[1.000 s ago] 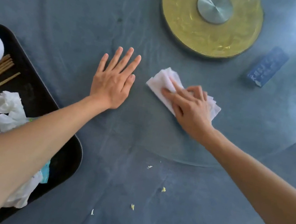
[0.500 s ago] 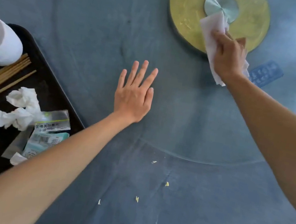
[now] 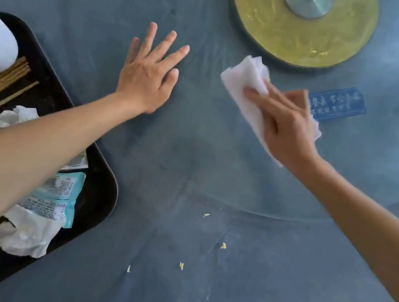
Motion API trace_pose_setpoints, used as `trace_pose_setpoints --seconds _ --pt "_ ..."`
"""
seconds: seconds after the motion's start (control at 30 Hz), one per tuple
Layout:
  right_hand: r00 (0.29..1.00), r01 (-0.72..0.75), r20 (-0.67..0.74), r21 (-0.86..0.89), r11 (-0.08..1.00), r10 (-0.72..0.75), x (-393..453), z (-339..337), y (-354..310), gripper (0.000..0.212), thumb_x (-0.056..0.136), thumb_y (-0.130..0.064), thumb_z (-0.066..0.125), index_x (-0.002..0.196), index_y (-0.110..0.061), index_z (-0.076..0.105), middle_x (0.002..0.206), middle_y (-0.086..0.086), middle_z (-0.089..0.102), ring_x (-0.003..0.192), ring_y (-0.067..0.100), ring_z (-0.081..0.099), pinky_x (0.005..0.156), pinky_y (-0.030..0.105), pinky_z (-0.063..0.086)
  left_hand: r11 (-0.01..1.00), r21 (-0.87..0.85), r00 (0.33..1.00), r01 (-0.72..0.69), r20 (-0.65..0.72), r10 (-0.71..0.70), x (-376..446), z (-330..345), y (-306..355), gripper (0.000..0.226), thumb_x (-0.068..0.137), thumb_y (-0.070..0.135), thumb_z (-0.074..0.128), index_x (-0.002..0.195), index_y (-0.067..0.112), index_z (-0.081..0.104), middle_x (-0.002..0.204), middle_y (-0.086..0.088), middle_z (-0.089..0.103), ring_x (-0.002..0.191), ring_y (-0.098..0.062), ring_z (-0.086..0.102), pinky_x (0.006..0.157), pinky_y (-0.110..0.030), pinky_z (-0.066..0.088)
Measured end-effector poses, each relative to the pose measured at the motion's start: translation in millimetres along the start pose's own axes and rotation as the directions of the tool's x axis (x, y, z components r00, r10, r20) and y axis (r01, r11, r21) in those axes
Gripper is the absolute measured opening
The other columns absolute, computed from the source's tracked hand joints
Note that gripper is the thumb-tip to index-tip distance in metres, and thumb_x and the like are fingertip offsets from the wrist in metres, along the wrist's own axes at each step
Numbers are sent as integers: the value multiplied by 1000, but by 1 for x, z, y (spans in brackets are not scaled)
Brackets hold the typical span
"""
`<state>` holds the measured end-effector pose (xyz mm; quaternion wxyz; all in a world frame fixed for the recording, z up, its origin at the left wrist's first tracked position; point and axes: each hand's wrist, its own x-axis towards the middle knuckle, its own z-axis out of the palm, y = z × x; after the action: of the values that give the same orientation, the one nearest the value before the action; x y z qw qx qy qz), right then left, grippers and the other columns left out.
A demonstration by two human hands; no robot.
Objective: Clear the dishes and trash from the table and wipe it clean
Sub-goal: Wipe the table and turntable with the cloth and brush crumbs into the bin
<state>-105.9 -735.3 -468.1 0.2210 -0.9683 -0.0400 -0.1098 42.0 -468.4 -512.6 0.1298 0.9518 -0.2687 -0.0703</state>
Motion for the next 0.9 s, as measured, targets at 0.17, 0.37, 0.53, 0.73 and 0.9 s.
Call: trace_pose_setpoints --seconds 0.17,0.37,0.53,0.73,0.9 --pt "820 -572 -118 -148 807 560 92 -24 91 47 103 -22 31 141 -32 58 133 14 61 116 40 50 98 50 49 984 -173 999 34 42 -27 -11 7 74 55 105 31 27 160 38 22 170 5 10 157 -26 -5 124 -51 1" --pt "992 -40 110 -209 977 64 18 34 10 48 96 -13 51 139 -31 63 118 4 72 93 38 56 71 44 47 1000 3 1000 16 -21 -16 -5 29 49 55 106 30 24 162 26 20 168 11 18 157 -21 5 126 -48 3" --pt "855 410 321 61 910 -407 -77 44 -50 60 86 -1 50 136 -30 68 150 -9 57 92 26 48 71 38 42 997 4 997 -76 18 76 19 13 13 54 107 29 24 161 25 22 168 10 19 157 -24 6 124 -52 2" --pt "996 2 -87 -175 985 -17 47 -8 35 44 101 -17 42 134 -27 69 128 -18 66 96 37 55 79 44 45 981 -194 996 18 -79 -34 7 -5 38 55 106 18 26 160 12 23 169 1 18 157 -27 2 124 -47 3" --pt "884 -463 -81 -278 841 460 100 -15 106 50 99 -30 29 143 -31 52 121 23 64 102 42 56 87 49 51 984 -164 998 64 -14 -67 -27 29 83 57 106 28 24 162 17 17 170 5 13 157 -19 1 126 -44 0"
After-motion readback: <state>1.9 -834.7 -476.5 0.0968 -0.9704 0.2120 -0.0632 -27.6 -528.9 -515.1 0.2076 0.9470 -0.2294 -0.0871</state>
